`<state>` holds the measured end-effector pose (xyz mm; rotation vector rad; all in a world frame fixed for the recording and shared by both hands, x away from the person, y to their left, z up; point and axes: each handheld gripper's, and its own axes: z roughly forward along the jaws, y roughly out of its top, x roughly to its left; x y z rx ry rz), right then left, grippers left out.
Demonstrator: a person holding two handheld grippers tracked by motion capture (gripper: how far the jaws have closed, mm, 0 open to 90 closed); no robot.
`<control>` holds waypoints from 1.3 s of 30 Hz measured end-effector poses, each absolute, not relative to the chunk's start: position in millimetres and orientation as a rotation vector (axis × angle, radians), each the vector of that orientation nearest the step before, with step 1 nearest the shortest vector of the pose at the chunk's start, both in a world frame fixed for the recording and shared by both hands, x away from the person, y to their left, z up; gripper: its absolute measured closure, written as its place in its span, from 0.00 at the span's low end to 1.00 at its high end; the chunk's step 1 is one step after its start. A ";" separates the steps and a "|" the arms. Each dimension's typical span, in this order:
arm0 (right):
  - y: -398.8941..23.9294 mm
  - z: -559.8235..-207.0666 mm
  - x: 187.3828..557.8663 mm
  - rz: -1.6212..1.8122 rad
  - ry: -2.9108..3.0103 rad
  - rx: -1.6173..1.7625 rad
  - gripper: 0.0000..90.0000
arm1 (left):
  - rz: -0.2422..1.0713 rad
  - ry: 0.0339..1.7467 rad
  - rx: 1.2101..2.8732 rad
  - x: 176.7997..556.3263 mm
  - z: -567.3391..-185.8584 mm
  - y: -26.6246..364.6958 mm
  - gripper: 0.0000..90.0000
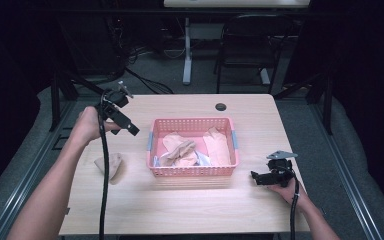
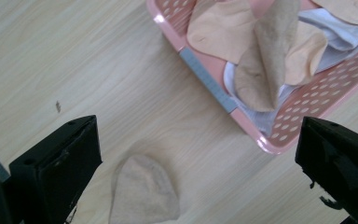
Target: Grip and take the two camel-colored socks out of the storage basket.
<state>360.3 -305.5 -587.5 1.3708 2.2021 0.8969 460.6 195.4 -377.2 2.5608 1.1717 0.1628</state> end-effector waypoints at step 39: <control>-306.1 -587.2 360.0 0.893 2.210 1.367 0.00 | -0.014 0.935 2.734 485.3 -442.6 68.0 0.01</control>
